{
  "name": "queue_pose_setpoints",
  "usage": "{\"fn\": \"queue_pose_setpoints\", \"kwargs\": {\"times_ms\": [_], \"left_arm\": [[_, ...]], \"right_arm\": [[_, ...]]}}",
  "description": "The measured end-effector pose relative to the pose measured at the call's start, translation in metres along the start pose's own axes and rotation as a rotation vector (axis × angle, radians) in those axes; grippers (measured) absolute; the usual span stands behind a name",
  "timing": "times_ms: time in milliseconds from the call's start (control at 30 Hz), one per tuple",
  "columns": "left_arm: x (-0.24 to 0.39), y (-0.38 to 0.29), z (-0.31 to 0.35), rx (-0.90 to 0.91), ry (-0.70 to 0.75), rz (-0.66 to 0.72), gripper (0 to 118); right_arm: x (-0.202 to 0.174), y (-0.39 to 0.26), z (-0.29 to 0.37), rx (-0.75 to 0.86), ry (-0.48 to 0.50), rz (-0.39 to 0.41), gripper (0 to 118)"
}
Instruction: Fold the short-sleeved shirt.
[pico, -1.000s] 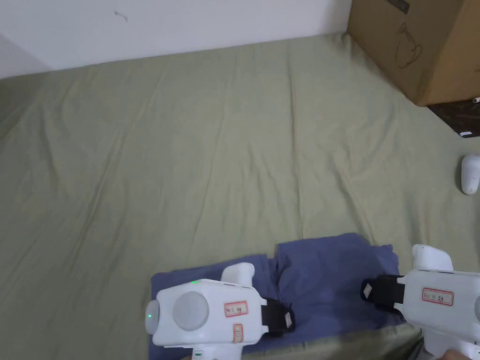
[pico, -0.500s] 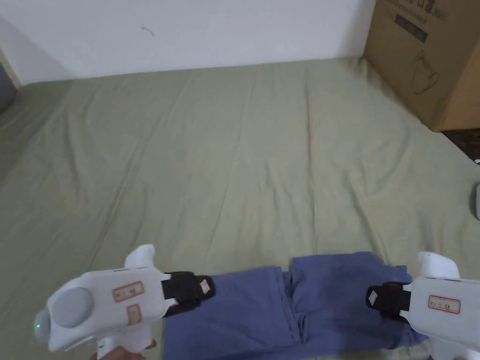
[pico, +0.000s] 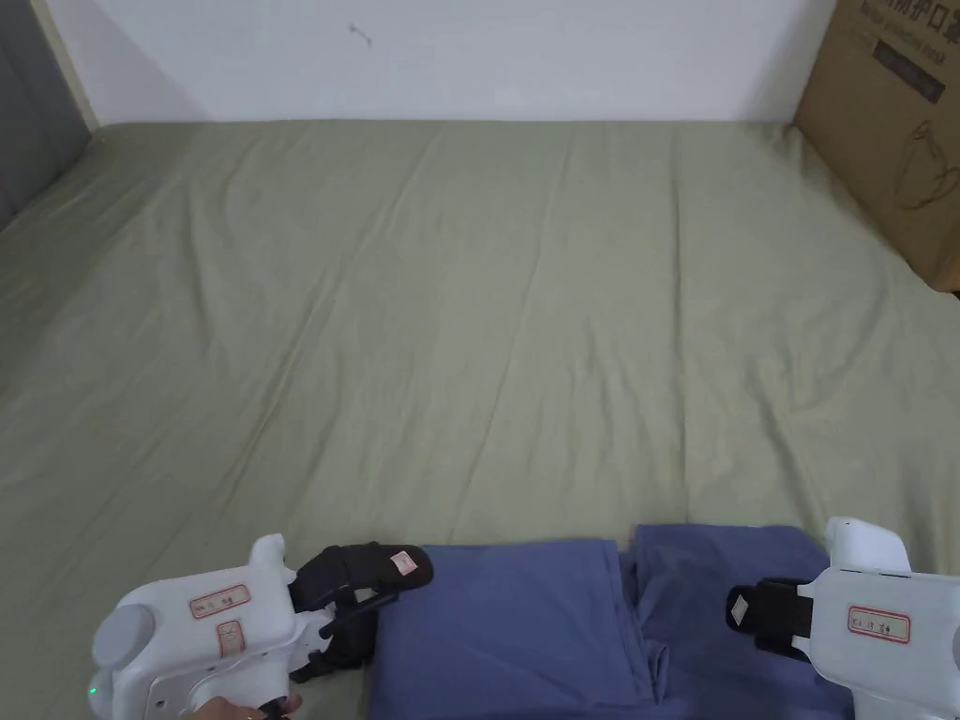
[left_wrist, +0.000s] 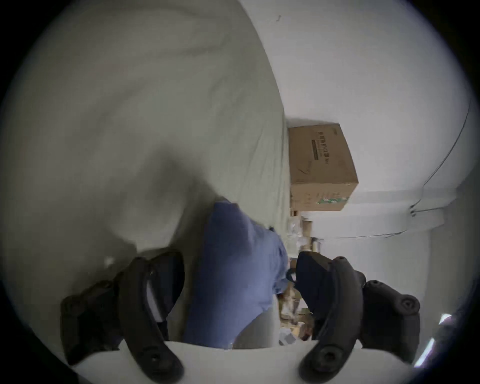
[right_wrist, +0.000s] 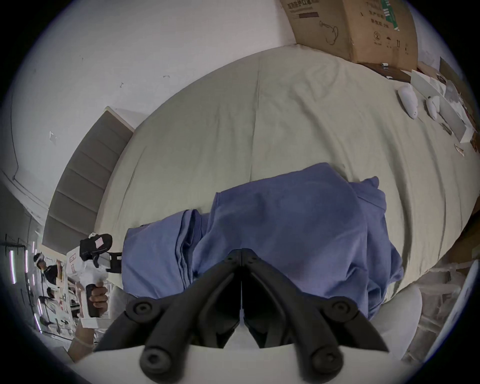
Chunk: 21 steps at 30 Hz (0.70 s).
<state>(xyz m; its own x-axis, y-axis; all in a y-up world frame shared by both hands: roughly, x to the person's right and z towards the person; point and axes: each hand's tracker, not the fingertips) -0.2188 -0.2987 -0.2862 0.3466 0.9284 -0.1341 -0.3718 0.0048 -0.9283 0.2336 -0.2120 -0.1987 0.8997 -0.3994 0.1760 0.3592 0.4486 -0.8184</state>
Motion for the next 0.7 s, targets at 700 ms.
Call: {"fn": "queue_pose_setpoints", "kwargs": {"times_ms": [700], "left_arm": [[-0.012,0.091,0.114,0.093,0.179,-0.117,13]], "right_arm": [[-0.028,0.027,-0.005,0.018,-0.016,0.036,0]]}}
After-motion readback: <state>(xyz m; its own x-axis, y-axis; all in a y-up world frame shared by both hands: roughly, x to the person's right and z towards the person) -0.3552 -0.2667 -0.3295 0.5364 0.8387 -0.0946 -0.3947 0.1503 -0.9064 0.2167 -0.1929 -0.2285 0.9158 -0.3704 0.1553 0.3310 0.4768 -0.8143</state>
